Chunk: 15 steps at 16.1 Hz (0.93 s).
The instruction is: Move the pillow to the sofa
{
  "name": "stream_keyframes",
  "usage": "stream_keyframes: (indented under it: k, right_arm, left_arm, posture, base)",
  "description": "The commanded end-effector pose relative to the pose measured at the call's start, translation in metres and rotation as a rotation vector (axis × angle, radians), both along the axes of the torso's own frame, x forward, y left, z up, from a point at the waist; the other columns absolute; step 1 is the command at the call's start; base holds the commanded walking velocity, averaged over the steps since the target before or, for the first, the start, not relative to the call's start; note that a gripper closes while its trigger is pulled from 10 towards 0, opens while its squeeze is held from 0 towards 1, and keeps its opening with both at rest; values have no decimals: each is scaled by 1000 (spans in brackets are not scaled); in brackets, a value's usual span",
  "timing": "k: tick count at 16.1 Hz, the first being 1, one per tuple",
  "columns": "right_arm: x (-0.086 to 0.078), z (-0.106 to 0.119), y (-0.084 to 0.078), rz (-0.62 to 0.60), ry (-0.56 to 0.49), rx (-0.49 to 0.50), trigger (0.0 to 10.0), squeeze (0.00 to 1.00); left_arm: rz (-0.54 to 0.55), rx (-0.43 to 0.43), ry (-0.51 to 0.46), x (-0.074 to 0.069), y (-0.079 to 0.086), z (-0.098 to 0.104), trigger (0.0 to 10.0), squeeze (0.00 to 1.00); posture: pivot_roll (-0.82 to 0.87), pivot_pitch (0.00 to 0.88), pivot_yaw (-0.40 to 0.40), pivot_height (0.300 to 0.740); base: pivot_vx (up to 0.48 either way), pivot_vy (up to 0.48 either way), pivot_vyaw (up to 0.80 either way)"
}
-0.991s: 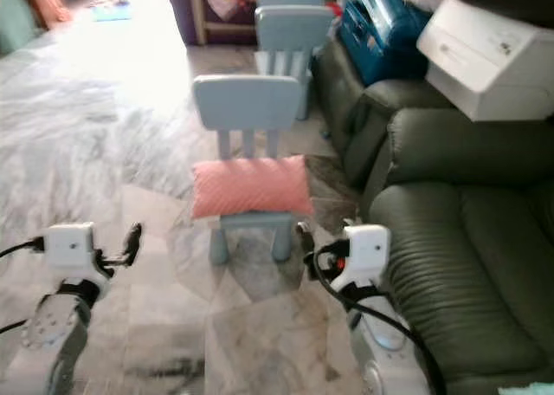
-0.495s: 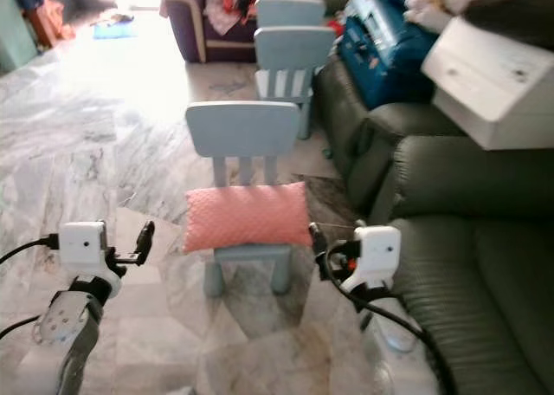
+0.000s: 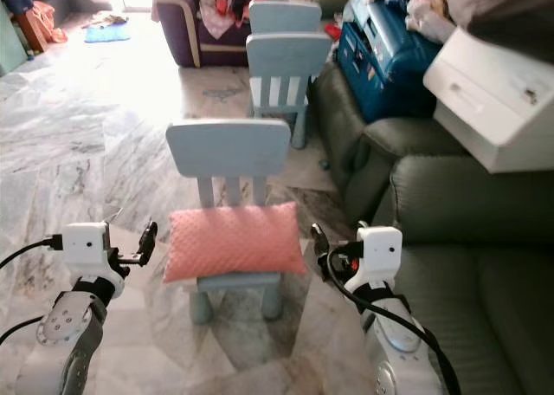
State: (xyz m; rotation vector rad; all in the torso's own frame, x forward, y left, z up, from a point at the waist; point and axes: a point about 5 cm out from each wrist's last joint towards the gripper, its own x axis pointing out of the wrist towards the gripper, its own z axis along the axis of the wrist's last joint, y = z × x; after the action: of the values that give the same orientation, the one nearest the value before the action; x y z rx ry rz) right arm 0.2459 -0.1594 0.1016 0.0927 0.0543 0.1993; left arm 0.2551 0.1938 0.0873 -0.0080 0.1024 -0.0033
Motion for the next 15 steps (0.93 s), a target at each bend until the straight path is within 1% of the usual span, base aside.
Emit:
stream_keyframes:
  k: [1, 3, 5, 6, 15]
  right_arm:
    - [0, 2, 4, 19, -9, 8, 10000, 0]
    - [0, 3, 5, 29, -13, -1, 10000, 0]
    - [0, 3, 4, 31, -14, -1, 10000, 0]
    - [0, 2, 4, 30, -12, 0, 10000, 0]
    - [-1, 0, 4, 35, -6, 2, 10000, 0]
  left_arm:
    - [19, 15, 5, -2, 7, 0, 10000, 0]
    - [24, 8, 4, -3, 6, -1, 10000, 0]
    - [43, 9, 20, -3, 7, -3, 10000, 0]
    - [54, 1, 22, -3, 8, -4, 10000, 0]
    - [70, 16, 38, -3, 8, -5, 10000, 0]
  posture:
    - [-56, 123, -44, 740]
    - [-57, 125, -45, 740]
    - [-57, 127, -47, 740]
    - [-57, 127, -47, 740]
    - [-58, 128, -49, 740]
  base:
    - [446, 0, 0]
    - [442, 0, 0]
    - [377, 0, 797]
    - [0, 0, 694]
    - [0, 0, 0]
